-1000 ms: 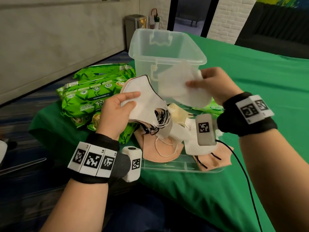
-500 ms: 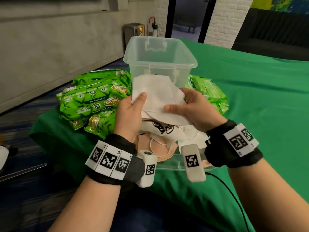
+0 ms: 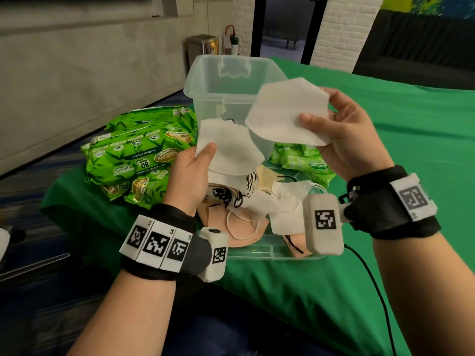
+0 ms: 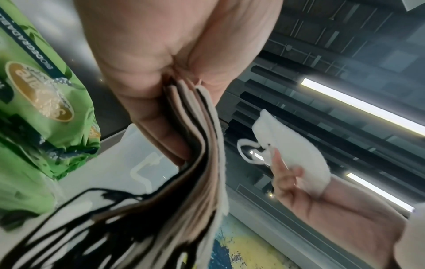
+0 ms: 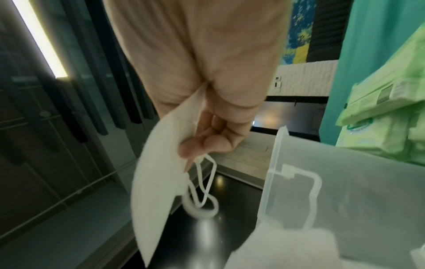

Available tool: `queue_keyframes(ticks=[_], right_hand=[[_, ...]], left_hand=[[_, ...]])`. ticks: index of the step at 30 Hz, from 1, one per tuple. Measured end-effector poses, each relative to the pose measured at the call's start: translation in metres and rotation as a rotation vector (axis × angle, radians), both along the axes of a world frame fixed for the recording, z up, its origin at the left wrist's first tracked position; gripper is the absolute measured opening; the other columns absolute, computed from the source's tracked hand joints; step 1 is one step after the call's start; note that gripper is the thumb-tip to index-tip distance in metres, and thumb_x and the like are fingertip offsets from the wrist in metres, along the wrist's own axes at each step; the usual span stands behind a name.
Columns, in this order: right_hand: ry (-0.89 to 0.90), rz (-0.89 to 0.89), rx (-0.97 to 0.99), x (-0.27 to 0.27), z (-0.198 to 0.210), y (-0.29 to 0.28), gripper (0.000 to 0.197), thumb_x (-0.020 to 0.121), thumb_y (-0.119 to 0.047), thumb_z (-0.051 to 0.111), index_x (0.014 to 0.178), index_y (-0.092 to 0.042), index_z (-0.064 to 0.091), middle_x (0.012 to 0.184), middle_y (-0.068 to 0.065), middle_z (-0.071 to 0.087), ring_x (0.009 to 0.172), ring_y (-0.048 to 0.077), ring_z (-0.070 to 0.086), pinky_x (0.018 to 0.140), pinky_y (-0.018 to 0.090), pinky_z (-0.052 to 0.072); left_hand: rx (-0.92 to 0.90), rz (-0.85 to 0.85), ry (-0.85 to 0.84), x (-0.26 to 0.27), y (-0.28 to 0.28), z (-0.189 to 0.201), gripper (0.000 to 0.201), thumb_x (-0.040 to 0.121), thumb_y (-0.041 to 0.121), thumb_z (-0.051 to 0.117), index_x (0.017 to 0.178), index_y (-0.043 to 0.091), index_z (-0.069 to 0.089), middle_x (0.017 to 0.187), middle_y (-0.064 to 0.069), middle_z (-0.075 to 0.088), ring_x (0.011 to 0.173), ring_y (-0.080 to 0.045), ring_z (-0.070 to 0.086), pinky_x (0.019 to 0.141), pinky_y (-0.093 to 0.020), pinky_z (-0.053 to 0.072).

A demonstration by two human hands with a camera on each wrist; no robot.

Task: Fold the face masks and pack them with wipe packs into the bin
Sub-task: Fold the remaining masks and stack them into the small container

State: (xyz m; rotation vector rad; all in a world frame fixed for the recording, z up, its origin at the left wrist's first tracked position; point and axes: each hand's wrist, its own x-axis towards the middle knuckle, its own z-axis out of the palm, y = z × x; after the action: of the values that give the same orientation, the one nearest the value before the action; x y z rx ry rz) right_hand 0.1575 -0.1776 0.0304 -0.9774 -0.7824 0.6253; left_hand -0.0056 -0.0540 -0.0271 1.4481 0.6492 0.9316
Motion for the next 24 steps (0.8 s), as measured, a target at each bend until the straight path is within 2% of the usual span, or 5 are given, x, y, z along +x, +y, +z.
queue_keyframes(ticks=[9,12,18,22,24], right_hand=[[-0.342,0.021,-0.182,-0.032,-0.022,0.026,0.061,0.060,-0.001,0.074,0.110,-0.029,0.053,0.105,0.009,0.060,0.097,0.020,0.058,0.088,0.039,0.052],[-0.427,-0.044,-0.208,-0.034,-0.029,0.028,0.048,0.064,-0.002,0.071,0.102,-0.028,0.058,0.097,0.000,0.061,0.095,0.016,0.057,0.090,0.039,0.049],[-0.365,-0.131,0.022,-0.035,-0.016,0.026,0.035,0.077,0.011,0.061,0.102,-0.014,0.063,0.124,0.001,0.055,0.116,0.012,0.054,0.098,0.032,0.047],[-0.366,-0.041,-0.104,-0.034,-0.020,0.027,0.056,0.077,0.014,0.061,0.126,-0.010,0.049,0.118,-0.004,0.057,0.102,-0.001,0.059,0.092,0.020,0.048],[-0.425,-0.004,-0.256,-0.034,-0.030,0.028,0.056,0.076,0.011,0.064,0.127,-0.010,0.051,0.120,-0.005,0.057,0.107,0.003,0.057,0.100,0.027,0.045]], left_hand=[[-0.120,-0.016,-0.012,0.003,-0.012,0.000,0.021,0.094,0.015,0.043,0.085,0.020,0.062,0.110,-0.009,0.064,0.110,-0.024,0.058,0.102,-0.043,0.043],[-0.197,-0.011,-0.038,0.002,-0.012,0.003,0.028,0.080,0.030,0.049,0.094,0.013,0.066,0.119,-0.014,0.062,0.111,-0.026,0.058,0.100,-0.050,0.044],[-0.251,0.035,-0.037,0.006,-0.010,0.002,0.030,0.069,0.038,0.051,0.085,0.019,0.068,0.116,-0.014,0.064,0.112,-0.027,0.058,0.104,-0.050,0.041],[-0.259,0.052,-0.054,0.007,-0.009,0.000,0.026,0.084,0.029,0.048,0.076,0.018,0.071,0.106,-0.012,0.068,0.108,-0.028,0.060,0.100,-0.052,0.043],[-0.301,0.037,-0.111,0.008,-0.009,-0.001,0.031,0.093,0.026,0.043,0.085,0.017,0.072,0.108,-0.012,0.068,0.110,-0.029,0.060,0.100,-0.048,0.045]])
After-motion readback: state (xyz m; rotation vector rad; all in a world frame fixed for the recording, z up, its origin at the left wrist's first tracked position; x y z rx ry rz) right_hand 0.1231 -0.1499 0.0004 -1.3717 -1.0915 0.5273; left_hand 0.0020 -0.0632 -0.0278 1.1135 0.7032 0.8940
